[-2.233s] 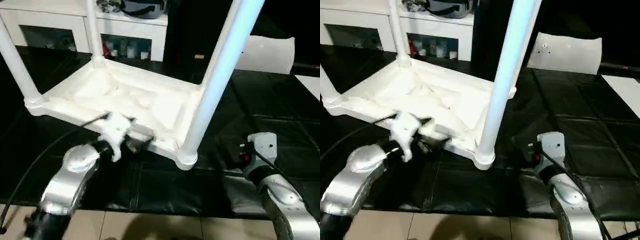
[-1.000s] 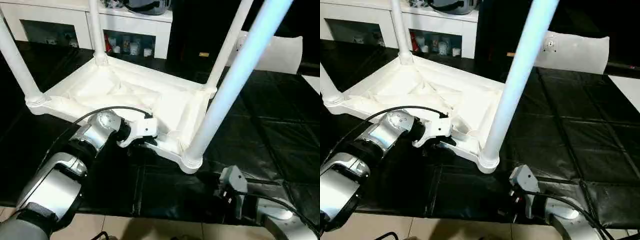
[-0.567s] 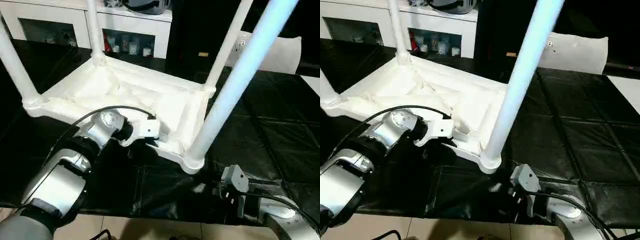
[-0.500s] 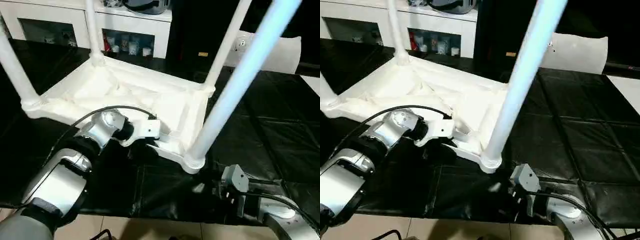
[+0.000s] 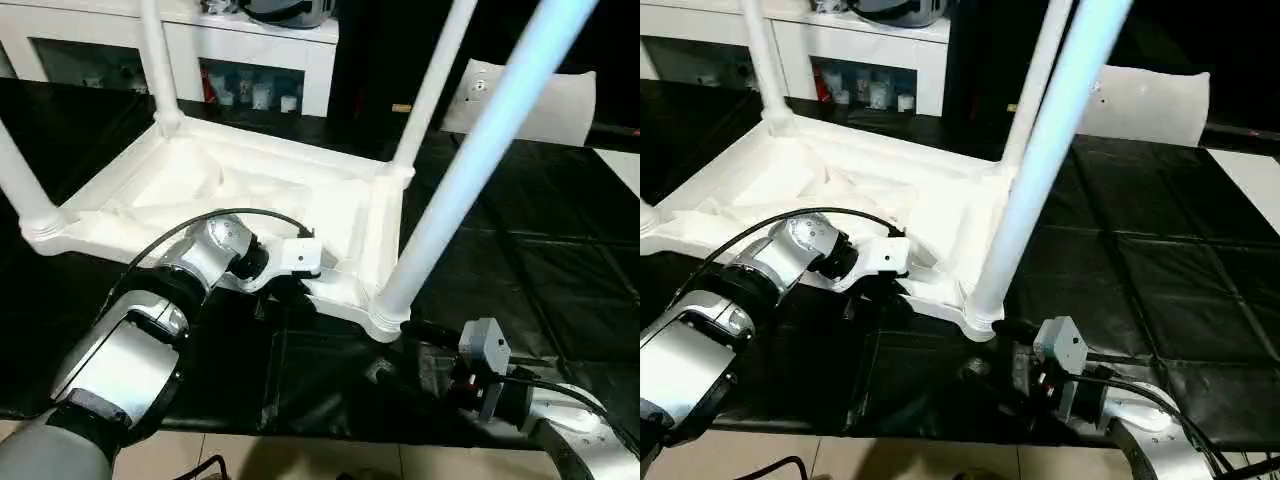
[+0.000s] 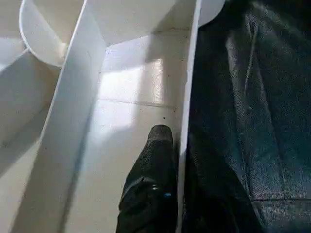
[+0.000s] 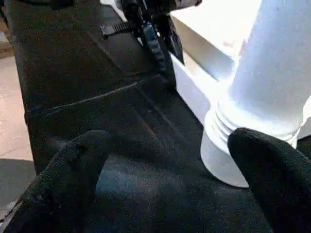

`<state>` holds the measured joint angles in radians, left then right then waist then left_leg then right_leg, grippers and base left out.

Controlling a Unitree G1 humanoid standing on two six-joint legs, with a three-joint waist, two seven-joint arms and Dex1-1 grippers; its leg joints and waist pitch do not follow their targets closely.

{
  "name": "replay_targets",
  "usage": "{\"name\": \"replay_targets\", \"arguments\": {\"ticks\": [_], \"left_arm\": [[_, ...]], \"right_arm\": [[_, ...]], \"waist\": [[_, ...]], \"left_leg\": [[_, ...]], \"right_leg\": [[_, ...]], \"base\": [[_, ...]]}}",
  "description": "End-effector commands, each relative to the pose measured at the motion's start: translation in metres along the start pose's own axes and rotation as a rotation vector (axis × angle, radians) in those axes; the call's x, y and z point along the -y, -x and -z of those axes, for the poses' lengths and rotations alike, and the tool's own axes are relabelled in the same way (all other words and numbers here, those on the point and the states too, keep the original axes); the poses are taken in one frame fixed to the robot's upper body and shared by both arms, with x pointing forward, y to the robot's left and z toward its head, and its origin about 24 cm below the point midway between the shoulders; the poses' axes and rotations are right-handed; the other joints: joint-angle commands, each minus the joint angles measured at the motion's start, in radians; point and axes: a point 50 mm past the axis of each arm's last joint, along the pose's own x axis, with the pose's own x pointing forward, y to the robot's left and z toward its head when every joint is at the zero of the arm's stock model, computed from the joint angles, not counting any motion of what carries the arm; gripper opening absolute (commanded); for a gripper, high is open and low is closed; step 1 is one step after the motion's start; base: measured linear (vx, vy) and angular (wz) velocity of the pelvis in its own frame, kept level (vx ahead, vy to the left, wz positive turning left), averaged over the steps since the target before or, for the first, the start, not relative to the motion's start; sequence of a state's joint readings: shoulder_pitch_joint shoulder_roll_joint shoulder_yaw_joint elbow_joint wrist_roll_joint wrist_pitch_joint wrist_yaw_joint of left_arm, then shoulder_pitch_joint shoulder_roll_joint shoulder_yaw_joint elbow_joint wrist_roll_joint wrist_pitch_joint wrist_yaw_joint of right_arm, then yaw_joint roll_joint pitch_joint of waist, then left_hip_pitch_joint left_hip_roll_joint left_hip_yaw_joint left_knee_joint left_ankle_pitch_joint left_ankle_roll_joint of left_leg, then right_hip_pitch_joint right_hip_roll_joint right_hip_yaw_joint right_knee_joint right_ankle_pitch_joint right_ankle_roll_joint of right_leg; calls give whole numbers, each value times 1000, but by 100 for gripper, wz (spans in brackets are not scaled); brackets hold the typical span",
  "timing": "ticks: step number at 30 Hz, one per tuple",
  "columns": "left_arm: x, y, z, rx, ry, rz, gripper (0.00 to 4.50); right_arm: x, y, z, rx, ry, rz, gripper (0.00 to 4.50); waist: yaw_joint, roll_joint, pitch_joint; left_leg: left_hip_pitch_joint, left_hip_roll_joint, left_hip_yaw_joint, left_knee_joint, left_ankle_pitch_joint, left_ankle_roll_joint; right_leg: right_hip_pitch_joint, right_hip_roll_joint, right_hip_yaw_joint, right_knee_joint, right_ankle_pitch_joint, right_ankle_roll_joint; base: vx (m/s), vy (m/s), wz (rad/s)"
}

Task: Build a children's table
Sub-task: Rotate table base

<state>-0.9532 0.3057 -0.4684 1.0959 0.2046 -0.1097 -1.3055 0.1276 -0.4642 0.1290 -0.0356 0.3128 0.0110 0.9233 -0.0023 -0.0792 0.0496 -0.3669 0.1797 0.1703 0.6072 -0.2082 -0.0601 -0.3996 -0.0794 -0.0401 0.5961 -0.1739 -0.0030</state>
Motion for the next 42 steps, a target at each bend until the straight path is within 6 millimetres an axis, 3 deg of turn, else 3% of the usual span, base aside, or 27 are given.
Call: {"name": "replay_targets", "arguments": {"ticks": [1,7,11,16,21,22,23,26,28,31,38,39,40,42], "left_arm": [[-4,7,17,29,143,-135,3],[4,6,40,100,323,-229,1],[10,4,46,138,359,-251,0],[26,-2,40,211,358,-243,0],[32,0,43,192,389,-290,0],[33,1,44,184,395,-315,0],[34,1,45,176,397,-341,0],[41,2,42,190,399,-382,0],[46,1,33,232,312,-371,0],[54,-1,23,283,178,-320,0],[62,-1,23,287,177,-297,0],[62,-1,23,291,178,-292,0],[62,0,24,292,167,-299,30],[62,1,26,292,166,-300,30]], "right_arm": [[3,3,-1,0,18,27,450],[4,6,-2,10,38,79,450],[4,7,-2,20,44,108,450],[7,11,-2,19,47,205,450],[29,-26,-63,85,84,224,450],[30,-28,-65,89,85,230,450],[30,-30,-65,92,84,233,450],[27,-33,-63,90,81,234,450],[25,-34,-61,84,76,233,450],[23,-35,-62,70,63,234,450],[24,-34,-62,44,63,240,450],[25,-34,-62,40,65,246,450],[27,-33,-62,33,67,255,450],[28,-33,-62,29,67,258,450]], "waist": [[11,-2,-54],[-1,-11,-51],[1,-16,-50],[-2,-17,-52],[-20,-7,-52],[-18,-4,-52],[-15,-2,-50],[-9,2,-54],[-12,-2,-61],[-10,1,-61],[-9,6,-59],[-10,3,-59],[-10,3,-59],[-11,-2,-59]], "left_leg": [[-2,49,-16,-83,-225,71],[-5,43,-16,-82,-235,73],[-2,43,-13,-82,-224,82],[5,50,-9,-84,-220,84],[2,48,-17,-94,-213,62],[11,51,-13,-90,-222,53],[14,51,-10,-89,-232,51],[10,53,-10,-91,-227,40],[-1,48,-11,-89,-181,50],[3,48,-9,-87,-175,64],[5,51,-8,-90,-179,41],[6,50,-6,-89,-182,41],[7,50,-6,-88,-181,40],[5,49,-6,-88,-177,42]], "right_leg": [[53,-68,32,-72,-277,-229],[48,-66,30,-83,-374,-185],[44,-65,31,-86,-407,-172],[36,-62,34,-79,-369,-192],[42,-58,33,-72,-379,-171],[33,-59,36,-77,-386,-163],[28,-60,38,-81,-393,-161],[32,-58,40,-76,-342,-171],[42,-54,38,-67,-261,-184],[39,-54,39,-69,-251,-181],[38,-53,40,-65,-242,-182],[37,-52,40,-66,-244,-181],[37,-52,40,-66,-243,-182],[39,-52,40,-66,-243,-179]], "base": [[0,0,0],[0,0,0],[0,0,0],[0,0,0],[0,0,0],[0,0,0],[0,0,0],[0,0,0],[0,0,0],[0,0,0],[0,0,0],[0,0,0],[0,0,0],[0,0,0]]}}
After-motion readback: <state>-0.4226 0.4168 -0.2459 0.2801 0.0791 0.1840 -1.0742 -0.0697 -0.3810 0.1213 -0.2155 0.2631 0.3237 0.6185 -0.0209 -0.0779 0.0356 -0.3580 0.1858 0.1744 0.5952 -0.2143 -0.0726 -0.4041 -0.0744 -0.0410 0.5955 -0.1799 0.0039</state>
